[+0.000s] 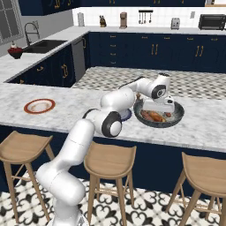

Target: Place one bun and one sausage from the bowl on each plate.

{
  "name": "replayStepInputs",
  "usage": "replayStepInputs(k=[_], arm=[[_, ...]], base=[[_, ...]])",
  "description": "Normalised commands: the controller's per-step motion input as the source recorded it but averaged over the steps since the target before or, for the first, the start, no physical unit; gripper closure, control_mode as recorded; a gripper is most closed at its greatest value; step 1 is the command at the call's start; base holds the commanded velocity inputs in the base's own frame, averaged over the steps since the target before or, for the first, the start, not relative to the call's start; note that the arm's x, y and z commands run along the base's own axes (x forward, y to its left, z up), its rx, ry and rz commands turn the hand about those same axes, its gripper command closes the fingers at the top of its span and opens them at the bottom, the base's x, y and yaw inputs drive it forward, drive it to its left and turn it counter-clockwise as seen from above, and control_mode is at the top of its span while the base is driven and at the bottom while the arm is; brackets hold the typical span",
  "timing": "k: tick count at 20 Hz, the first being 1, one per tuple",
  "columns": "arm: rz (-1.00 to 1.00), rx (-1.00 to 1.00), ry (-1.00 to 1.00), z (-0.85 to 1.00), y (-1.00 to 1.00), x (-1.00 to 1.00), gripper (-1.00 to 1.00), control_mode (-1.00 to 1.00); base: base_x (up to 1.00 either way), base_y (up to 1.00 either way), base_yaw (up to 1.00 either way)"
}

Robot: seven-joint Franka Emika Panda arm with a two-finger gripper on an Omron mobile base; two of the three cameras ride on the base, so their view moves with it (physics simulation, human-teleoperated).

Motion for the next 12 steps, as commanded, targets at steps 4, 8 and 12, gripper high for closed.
replayStepInputs(k=[4, 8, 12], arm=[[0.00, 0.00, -0.04, -0.24, 0.00, 0.00, -1.00, -1.00], [0.00, 0.00, -0.02, -0.26, 0.00, 0.01, -1.00, -1.00], [0.00, 0.00, 0.00, -0.17, 0.00, 0.12, -1.00, -1.00]], base=[[0.00, 0.00, 0.00], [0.00, 0.00, 0.00], [0.00, 0.00, 0.00]])
